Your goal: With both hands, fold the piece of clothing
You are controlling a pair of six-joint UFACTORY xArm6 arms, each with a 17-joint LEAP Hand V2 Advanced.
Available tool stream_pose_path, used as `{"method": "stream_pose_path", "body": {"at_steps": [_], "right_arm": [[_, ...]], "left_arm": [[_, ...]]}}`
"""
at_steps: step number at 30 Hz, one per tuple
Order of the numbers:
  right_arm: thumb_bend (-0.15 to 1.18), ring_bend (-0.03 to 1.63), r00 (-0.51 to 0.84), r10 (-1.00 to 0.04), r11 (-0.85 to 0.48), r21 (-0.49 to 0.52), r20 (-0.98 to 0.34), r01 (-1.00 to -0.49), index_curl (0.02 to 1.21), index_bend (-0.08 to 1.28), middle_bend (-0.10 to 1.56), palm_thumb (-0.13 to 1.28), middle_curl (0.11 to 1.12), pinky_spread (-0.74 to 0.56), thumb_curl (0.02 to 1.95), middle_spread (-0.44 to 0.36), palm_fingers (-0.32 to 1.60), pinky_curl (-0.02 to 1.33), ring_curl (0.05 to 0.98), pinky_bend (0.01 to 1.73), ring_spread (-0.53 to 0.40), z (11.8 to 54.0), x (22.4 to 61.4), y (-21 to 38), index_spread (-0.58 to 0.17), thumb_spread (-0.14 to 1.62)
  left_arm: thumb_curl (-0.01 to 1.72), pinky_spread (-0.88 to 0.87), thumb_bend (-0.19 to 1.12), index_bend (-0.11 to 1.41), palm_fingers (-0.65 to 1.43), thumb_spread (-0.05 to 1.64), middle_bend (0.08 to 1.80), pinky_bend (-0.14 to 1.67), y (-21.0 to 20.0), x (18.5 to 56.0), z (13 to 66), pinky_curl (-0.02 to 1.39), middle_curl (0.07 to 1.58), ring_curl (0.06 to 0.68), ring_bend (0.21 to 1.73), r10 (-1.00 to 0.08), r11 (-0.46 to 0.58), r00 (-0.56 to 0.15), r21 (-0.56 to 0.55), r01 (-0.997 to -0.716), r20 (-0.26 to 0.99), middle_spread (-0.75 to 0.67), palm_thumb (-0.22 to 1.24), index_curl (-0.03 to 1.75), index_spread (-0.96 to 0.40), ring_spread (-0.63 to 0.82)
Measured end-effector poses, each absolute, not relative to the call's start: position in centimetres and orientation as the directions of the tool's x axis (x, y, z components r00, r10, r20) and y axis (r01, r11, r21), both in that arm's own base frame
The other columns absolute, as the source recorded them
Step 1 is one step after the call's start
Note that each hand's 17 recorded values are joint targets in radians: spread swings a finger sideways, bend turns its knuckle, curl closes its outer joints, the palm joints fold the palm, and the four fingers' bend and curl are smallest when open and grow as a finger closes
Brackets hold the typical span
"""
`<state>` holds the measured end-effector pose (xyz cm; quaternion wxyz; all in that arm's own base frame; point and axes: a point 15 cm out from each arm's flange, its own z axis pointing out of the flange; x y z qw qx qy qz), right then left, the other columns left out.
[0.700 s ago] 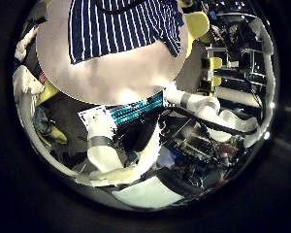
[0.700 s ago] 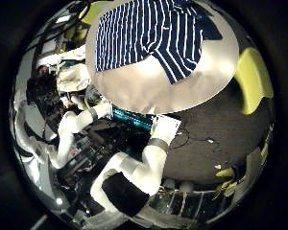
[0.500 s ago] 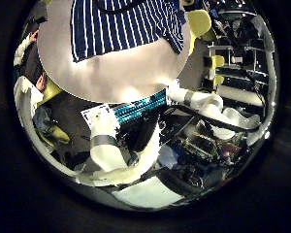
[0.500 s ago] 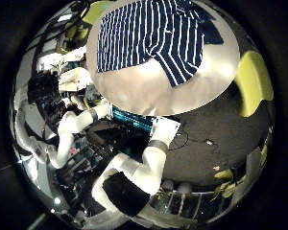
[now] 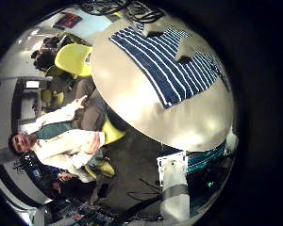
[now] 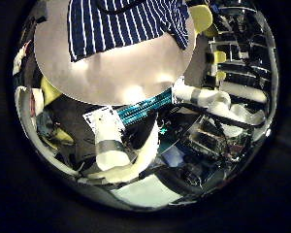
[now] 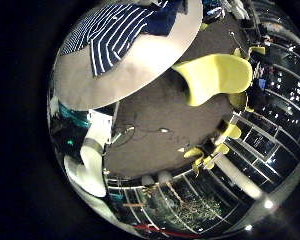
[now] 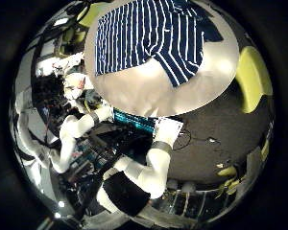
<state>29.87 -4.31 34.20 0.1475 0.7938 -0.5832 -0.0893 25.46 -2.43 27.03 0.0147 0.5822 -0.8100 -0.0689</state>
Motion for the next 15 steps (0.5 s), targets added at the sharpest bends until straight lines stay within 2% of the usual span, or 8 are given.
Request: {"method": "stream_pose_path", "body": {"at_steps": [7,15], "right_arm": [[-0.02,0.46,0.274,-0.961,-0.244,0.348,0.037,-0.905,0.25,0.15,0.21,0.17,0.35,0.36,0.23,0.049,0.06,0.3,0.257,0.48,0.205,34.0,29.4,-4.3,-0.327,1.2],[-0.02,0.46,0.266,-0.963,-0.236,0.345,0.043,-0.909,0.25,0.15,0.2,0.18,0.35,0.36,0.23,0.049,0.06,0.3,0.257,0.48,0.205,34.2,29.3,-4.4,-0.33,1.21]], "left_arm": [[0.3,0.21,-0.03,0.16,0.22,0.98,0.2,0.5,-2.2,27.9,23.0,0.29,0.39,0.169,0.76,-0.92,0.347,-0.36,0.1,-0.932,-0.159,0.13,0.17,0.33,-0.08,0.2],[0.31,0.21,-0.03,0.16,0.18,0.93,0.2,0.51,-1.8,29.7,19.0,0.3,0.39,0.172,0.77,-0.895,0.352,-0.391,0.198,-0.915,-0.216,0.14,0.19,0.32,-0.06,0.24]]}}
